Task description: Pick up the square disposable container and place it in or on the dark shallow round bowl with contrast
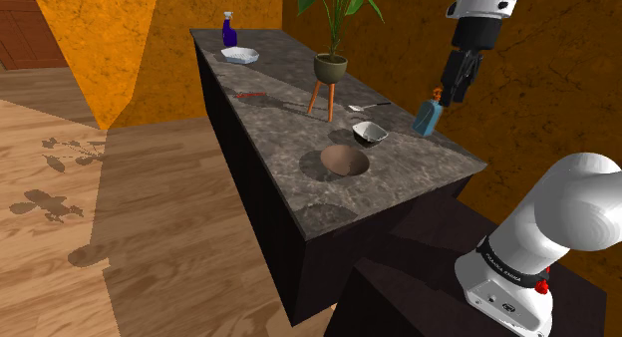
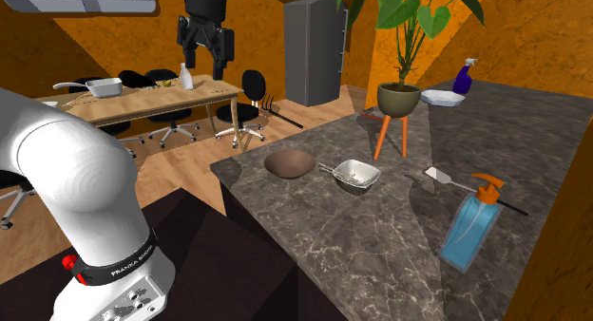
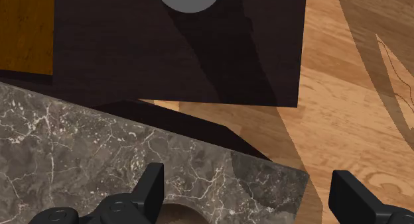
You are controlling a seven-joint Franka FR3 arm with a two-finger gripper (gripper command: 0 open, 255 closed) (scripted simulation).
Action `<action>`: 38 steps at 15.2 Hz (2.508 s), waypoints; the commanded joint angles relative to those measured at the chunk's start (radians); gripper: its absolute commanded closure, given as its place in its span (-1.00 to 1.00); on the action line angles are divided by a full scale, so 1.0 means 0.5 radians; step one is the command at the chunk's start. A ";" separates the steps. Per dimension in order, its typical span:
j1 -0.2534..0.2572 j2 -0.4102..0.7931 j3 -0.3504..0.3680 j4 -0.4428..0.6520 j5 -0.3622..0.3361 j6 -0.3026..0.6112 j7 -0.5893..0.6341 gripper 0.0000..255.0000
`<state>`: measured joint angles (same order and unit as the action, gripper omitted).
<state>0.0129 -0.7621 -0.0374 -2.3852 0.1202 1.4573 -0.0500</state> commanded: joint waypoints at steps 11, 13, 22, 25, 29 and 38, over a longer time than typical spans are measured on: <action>-0.115 0.397 -0.294 -0.125 -0.108 0.612 -0.320 -1.00; -0.129 0.507 -0.354 -0.117 -0.107 0.731 -0.387 -1.00; -0.155 1.096 -0.616 0.055 0.048 1.190 -0.746 -1.00; -0.162 1.320 -0.687 0.163 0.168 1.299 -0.893 -1.00; -0.197 1.633 -0.749 0.346 0.374 1.397 -1.104 -1.00; -0.431 2.343 -0.714 0.914 0.843 1.437 -1.490 -1.00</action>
<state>-0.1841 0.3664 -0.3994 -1.9667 0.5154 2.1777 -0.7740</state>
